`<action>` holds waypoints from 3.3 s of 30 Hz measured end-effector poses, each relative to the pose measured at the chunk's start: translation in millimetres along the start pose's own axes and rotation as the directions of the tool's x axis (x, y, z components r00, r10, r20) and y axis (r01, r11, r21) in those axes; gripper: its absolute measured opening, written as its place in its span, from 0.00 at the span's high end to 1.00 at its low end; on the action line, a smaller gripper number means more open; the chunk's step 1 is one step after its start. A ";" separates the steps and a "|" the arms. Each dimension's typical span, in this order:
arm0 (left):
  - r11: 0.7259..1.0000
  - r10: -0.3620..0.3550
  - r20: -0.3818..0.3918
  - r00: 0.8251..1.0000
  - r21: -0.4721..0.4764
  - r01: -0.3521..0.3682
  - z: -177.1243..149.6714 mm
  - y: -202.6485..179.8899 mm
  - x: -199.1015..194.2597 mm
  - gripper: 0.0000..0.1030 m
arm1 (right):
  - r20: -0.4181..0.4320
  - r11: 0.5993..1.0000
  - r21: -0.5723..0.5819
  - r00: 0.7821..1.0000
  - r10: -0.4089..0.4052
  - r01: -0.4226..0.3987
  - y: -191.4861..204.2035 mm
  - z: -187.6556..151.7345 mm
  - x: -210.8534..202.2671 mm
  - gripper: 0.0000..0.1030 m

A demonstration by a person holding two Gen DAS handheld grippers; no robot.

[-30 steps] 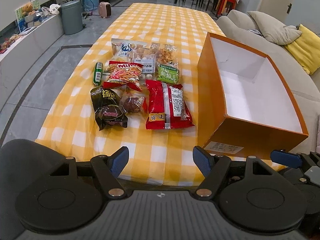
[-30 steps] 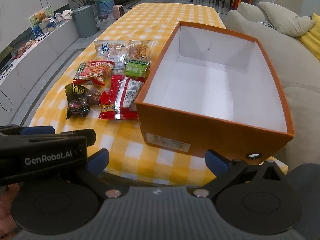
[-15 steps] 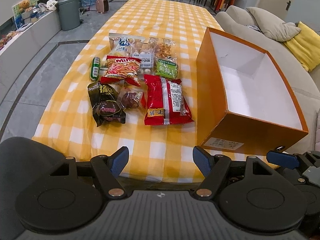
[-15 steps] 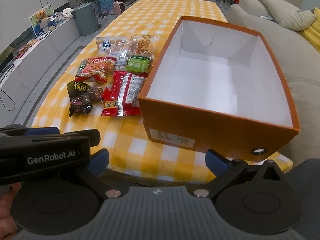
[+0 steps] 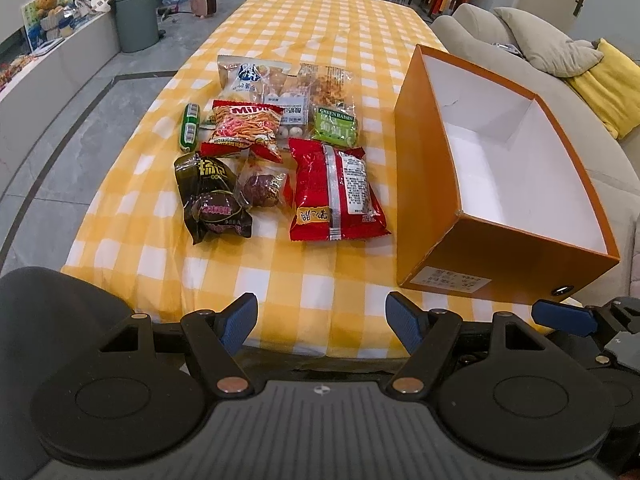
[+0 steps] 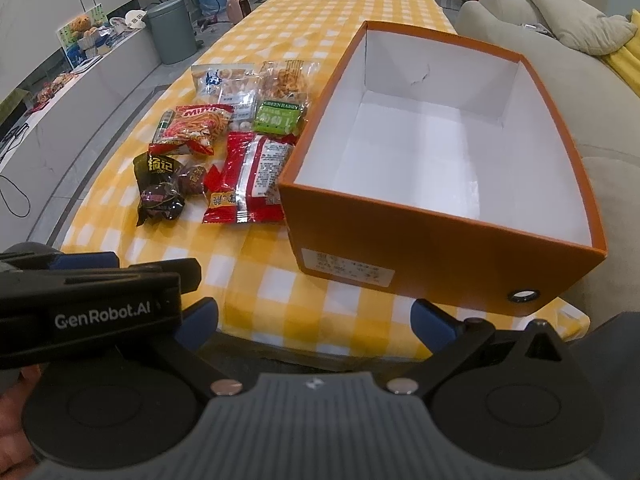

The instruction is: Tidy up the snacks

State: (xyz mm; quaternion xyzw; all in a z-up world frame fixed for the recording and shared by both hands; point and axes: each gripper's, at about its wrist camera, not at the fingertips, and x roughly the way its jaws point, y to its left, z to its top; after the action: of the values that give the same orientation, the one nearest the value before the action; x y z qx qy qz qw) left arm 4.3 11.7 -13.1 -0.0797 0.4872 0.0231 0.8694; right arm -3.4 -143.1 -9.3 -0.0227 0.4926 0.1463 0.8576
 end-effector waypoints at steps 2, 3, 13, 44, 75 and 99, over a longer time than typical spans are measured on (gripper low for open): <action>1.000 0.001 0.000 1.000 0.001 -0.001 0.0 0.1 0.2 0.17 | -0.001 1.000 -0.002 1.000 0.001 -0.001 0.8 0.0 0.1 0.03; 1.000 0.001 -0.002 1.000 0.000 -0.001 -0.1 0.3 0.3 0.17 | -0.002 1.000 -0.003 1.000 0.001 -0.001 1.3 0.0 0.3 0.03; 1.000 -0.011 -0.015 1.000 -0.001 0.011 -0.9 2.7 1.7 0.16 | -0.012 1.000 -0.004 1.000 0.005 -0.005 2.5 -0.9 1.9 0.03; 0.938 0.074 0.121 0.990 -0.345 -0.028 28.7 113.1 -16.2 0.18 | 0.297 0.931 -0.300 0.908 0.296 -0.205 52.0 17.9 -32.7 0.03; 0.813 -0.176 0.016 0.984 -0.562 0.155 23.5 180.1 26.5 0.18 | -0.296 0.367 -0.881 0.953 0.067 -0.300 157.3 124.3 152.8 0.55; 0.857 -0.181 -0.061 0.982 -0.500 0.127 56.2 137.7 38.1 0.18 | 0.051 0.810 -0.516 0.934 0.353 -0.278 70.4 150.1 42.3 0.69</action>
State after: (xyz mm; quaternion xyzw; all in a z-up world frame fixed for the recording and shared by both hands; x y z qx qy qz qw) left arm 55.5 155.2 -32.8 -0.3390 0.5025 0.0729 0.7920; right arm 123.2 -38.6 39.2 -0.1513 0.3710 0.4110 0.8189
